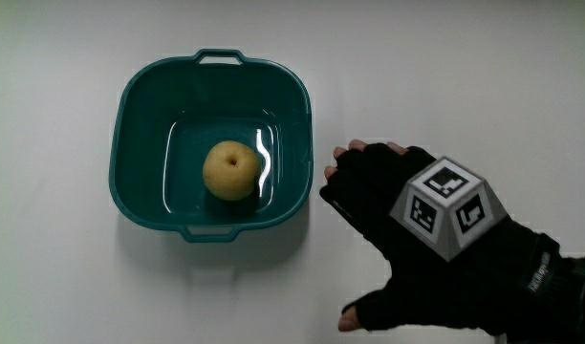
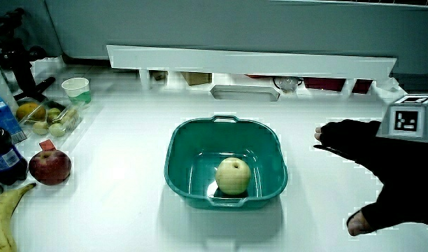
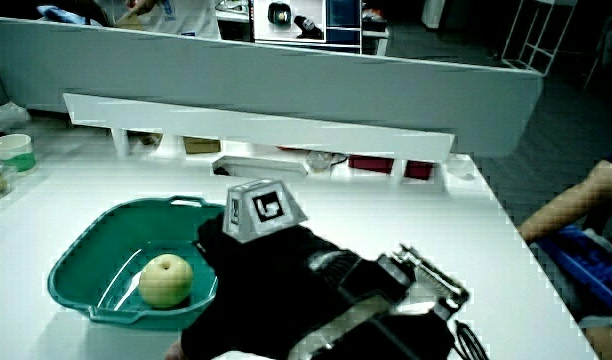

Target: Pick pear from plate

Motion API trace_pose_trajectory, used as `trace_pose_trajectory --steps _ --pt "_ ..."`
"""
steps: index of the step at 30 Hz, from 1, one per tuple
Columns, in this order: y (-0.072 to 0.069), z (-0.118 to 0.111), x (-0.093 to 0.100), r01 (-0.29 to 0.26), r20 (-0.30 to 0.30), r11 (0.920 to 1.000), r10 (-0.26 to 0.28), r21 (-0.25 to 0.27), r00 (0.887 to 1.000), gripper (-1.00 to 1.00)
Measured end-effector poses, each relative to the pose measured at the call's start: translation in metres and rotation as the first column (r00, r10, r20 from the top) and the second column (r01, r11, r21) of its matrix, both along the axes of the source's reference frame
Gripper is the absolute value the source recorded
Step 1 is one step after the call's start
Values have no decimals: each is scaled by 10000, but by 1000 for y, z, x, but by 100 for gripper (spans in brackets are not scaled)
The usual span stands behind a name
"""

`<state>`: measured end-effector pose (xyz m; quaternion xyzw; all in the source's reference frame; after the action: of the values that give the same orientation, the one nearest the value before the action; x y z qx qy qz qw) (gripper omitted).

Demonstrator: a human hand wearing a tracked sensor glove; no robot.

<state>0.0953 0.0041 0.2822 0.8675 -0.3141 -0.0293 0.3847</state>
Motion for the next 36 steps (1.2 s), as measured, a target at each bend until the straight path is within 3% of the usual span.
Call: trace_pose_trajectory --steps 1,3,4,5,6,8,9,13,15,16,17,19,20,21,23,24,25,27,29,31,33,36 --pt "-3 0 -2 102 94 9990 -107 445 9999 0" --pt "-8 9 -3 -272 -75 9995 273 140 9996 0" --pt "-11 14 -4 -395 -290 9983 408 428 9987 0" --pt "-14 13 -8 -199 -125 9998 200 85 9997 0" --pt "-17 19 -7 -504 -341 9976 520 468 9981 0" --pt "-22 22 -11 -502 -371 9975 520 492 9980 0" --pt "-25 22 -15 -491 -289 9988 492 39 9984 0" --pt "-37 36 -22 -741 -537 9954 775 610 9956 0" --pt "-43 38 -28 -798 -530 9949 831 618 9951 0" --pt "-47 39 -32 -704 -398 9966 721 426 9966 0" --pt "-50 43 -34 -860 -575 9957 840 -334 9948 0" --pt "-55 48 -39 -971 -598 9947 950 -339 9937 0" --pt "-59 58 -40 -1286 -1113 9917 1283 42 9855 0" --pt "-61 58 -44 -1199 -966 9926 1176 -177 9883 0" --pt "-67 63 -51 -1197 -852 9928 1187 -70 9893 0" --pt "-70 62 -55 -1077 -570 9941 1067 -154 9927 0" --pt "-72 60 -59 -916 -258 9908 894 -999 9957 0" --pt "-76 62 -63 -940 -76 9863 938 -1357 9956 0" --pt "-80 68 -68 -964 -89 9853 962 -1408 9953 0" --pt "-86 85 -70 -1521 -970 9828 1421 -1052 9851 0" --pt "-88 82 -77 -1226 -242 9760 1202 -1800 9925 0" --pt "-89 88 -84 -1096 -107 9781 1095 -1772 9939 0"
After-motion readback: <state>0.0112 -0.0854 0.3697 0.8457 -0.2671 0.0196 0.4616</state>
